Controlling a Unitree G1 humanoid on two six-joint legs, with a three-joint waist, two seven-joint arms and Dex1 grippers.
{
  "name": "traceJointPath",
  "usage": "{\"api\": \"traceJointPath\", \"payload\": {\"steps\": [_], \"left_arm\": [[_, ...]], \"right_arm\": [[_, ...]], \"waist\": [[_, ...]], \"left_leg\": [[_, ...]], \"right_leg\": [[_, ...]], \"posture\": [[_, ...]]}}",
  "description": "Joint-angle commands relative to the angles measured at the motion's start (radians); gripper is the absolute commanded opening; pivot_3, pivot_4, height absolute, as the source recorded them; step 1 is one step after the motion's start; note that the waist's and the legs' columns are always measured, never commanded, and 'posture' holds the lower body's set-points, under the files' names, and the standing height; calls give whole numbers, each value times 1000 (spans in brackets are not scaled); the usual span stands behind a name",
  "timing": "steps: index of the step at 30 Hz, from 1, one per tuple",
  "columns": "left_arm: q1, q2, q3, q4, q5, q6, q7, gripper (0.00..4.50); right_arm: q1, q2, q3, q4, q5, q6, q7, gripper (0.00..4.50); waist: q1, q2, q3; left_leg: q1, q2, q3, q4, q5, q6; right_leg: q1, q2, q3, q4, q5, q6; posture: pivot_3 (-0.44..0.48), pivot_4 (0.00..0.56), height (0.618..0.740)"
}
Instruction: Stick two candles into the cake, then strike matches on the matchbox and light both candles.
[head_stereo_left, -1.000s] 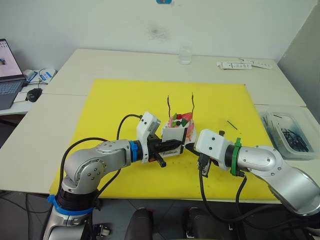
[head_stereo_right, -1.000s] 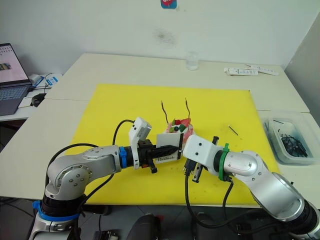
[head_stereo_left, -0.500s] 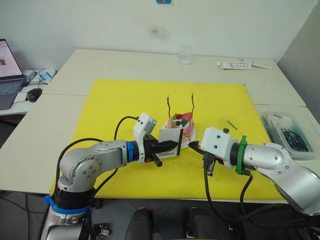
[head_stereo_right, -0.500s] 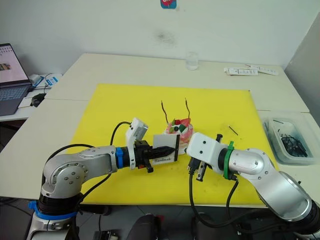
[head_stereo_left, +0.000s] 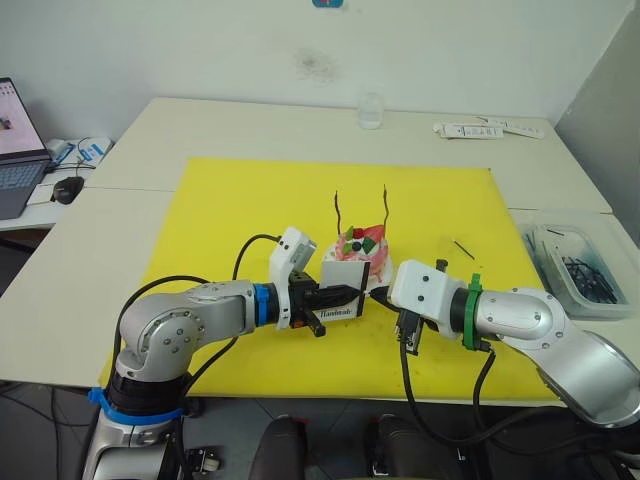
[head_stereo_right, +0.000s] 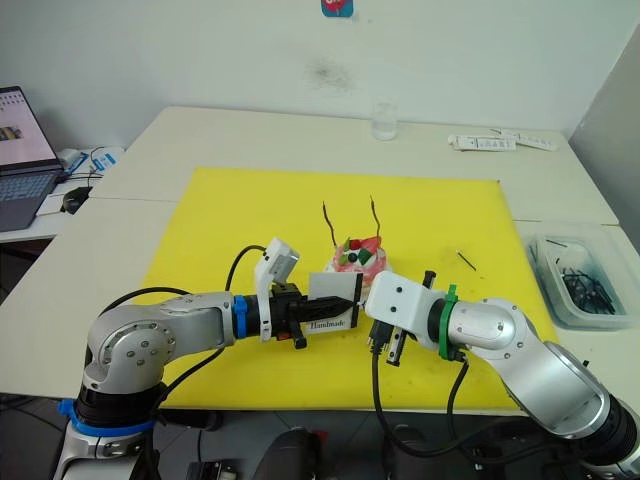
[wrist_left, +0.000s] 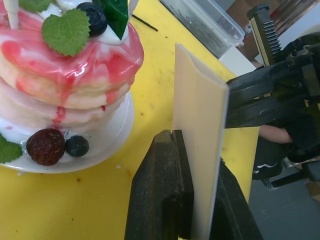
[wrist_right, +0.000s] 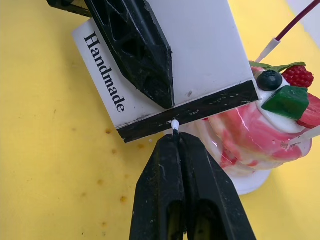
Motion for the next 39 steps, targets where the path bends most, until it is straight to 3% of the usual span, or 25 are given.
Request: {"api": "traceJointPath", "payload": {"steps": [1,9,12,15,19,23,29,32,39], "left_arm": [[-20,-8,22,-25,-37,0,-9,0],[-35,-47,-14,-23,-7,-41,-18,0],[-136,-45,28,6,8,-72,-21,0],[-251,49,129,24,-19,-61,-44,0],[-311,170,205,55,-36,-42,-75,0],[-217,223,202,10,-71,-12,-103,0],[-42,178,152,-51,-94,-19,-85,0],[-17,130,128,-11,-94,-25,-82,0],[-29,117,86,46,-75,-25,-129,0]], "right_arm": [[-6,-1,-5,-9,-18,-23,3,20],[-30,4,59,23,-41,-93,59,20],[-26,-77,135,55,-89,-237,196,20],[-5,-149,89,32,-52,-304,300,20],[-7,-157,17,33,-8,-312,343,20],[-70,-69,-32,81,12,-260,296,20],[-92,-9,-70,98,22,-201,255,20],[-96,7,-74,86,26,-180,242,20],[-89,26,-59,61,14,-147,206,20]], "waist": [[0,0,0],[0,0,0],[4,-1,1],[7,-3,2],[-10,-3,2],[-11,-2,2],[5,-2,2],[6,-2,2],[1,-2,2]], "left_leg": [[0,0,0,0,0,0],[0,0,0,0,0,0],[0,-1,0,0,0,0],[-1,-1,-1,1,0,0],[1,0,2,-1,0,0],[1,1,0,-1,0,0],[0,1,-1,-1,0,-1],[0,-1,1,0,0,-1],[0,0,1,0,0,-1]], "right_leg": [[0,0,0,0,0,0],[0,0,0,0,0,0],[0,0,0,0,0,0],[0,1,-2,0,0,0],[0,1,-1,-1,-1,0],[-1,0,-1,0,-1,0],[0,-1,-1,0,-1,0],[0,-2,-1,0,0,0],[0,-2,-1,0,0,1]], "posture": [[0,150,684],[0,150,684],[0,150,684],[0,150,684],[0,150,684],[0,150,684],[0,150,684],[0,150,684],[0,150,684]]}}
